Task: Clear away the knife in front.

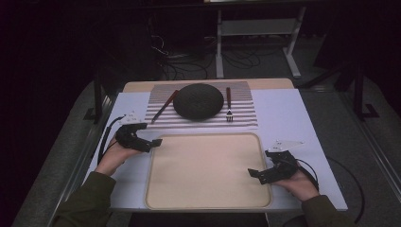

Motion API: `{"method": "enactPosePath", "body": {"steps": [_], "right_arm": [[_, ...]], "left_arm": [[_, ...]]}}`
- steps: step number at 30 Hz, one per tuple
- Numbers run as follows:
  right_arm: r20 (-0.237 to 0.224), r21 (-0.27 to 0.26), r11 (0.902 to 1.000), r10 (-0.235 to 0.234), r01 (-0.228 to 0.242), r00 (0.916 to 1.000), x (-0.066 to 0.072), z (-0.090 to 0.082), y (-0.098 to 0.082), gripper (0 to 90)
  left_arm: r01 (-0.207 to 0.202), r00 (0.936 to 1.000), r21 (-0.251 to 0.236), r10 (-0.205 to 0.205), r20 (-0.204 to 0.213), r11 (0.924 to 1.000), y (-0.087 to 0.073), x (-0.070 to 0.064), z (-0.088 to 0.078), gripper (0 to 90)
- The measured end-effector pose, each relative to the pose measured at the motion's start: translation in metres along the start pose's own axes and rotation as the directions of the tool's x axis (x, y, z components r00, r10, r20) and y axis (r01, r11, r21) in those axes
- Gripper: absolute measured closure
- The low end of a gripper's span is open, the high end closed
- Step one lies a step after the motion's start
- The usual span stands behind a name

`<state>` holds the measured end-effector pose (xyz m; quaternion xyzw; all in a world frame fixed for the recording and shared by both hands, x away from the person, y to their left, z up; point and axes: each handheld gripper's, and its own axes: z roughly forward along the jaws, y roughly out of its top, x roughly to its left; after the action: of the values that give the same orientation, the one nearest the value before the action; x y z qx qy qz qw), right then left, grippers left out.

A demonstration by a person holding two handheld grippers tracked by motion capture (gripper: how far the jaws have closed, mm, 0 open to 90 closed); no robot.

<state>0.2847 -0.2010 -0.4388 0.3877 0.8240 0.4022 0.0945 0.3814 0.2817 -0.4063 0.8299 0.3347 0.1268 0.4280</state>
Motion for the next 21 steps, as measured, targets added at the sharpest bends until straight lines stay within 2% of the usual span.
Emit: {"method": "enactPosePath", "body": {"steps": [10, 21], "right_arm": [[-0.001, -0.003, 1.0000, 0.006, -0.006, 1.0000, -0.001, 0.000, 0.000, 0.0], [-0.006, -0.007, 0.9999, 0.010, -0.010, 0.9999, -0.001, -0.001, 0.000, 0.0]], "left_arm": [[-0.013, 0.9999, -0.003, 0.013, 0.005, 0.9999, 0.018, 0.012, 0.015, 0.0], [-0.020, 0.9994, 0.003, 0.020, -0.027, 0.9998, 0.039, 0.028, 0.032, 0.0]]}}
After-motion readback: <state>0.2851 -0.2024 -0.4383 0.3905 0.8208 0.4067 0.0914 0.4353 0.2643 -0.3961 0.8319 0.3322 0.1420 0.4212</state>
